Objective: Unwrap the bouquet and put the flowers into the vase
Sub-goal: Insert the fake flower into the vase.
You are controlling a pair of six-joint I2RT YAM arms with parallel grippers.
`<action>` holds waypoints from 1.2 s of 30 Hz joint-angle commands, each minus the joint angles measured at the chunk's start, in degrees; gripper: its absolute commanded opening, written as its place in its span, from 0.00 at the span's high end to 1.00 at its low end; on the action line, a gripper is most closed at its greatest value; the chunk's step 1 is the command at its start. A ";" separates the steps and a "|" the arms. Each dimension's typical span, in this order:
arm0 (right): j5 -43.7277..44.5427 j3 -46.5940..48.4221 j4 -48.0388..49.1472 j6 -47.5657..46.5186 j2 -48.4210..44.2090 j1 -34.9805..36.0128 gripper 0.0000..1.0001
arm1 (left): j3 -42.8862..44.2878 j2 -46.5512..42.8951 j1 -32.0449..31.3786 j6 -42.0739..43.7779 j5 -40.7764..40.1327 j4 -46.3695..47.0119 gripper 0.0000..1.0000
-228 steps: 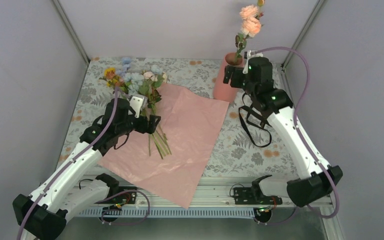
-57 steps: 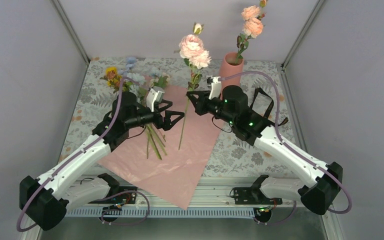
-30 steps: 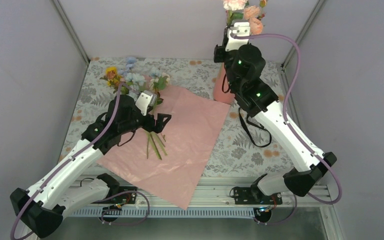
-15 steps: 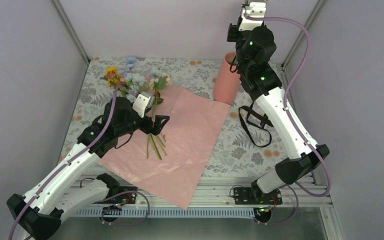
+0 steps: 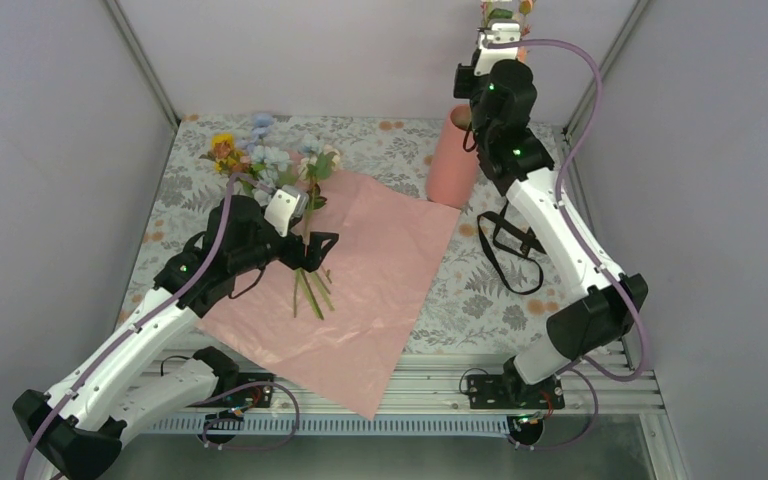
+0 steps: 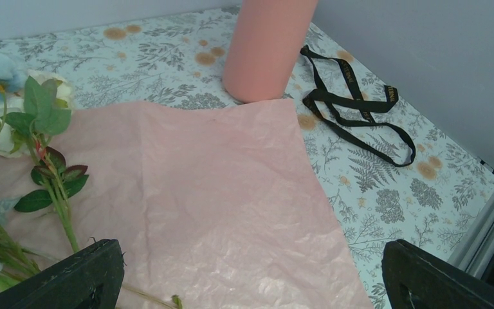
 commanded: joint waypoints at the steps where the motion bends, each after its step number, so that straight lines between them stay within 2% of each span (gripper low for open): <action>1: -1.67 -2.27 -0.52 3.40 1.17 -1.10 0.96 | -0.44 -0.59 -0.13 1.12 -0.29 0.16 0.00; 10: -3.22 -10.44 -3.37 11.15 1.36 -1.97 0.95 | -0.52 -0.74 -0.16 1.10 -1.17 0.07 0.00; 23: -3.01 -8.57 -16.48 16.77 2.86 -2.61 0.80 | -0.54 -0.20 -0.12 0.76 -3.62 -0.36 0.00; 31: -5.56 -7.65 -24.31 19.51 -0.54 -2.61 0.63 | -0.87 -0.68 -0.12 0.05 -5.70 -0.63 0.00; 36: -7.71 -8.16 -28.27 20.70 -3.98 -2.61 0.44 | -0.39 -0.01 -0.12 -0.51 -8.85 -1.33 0.00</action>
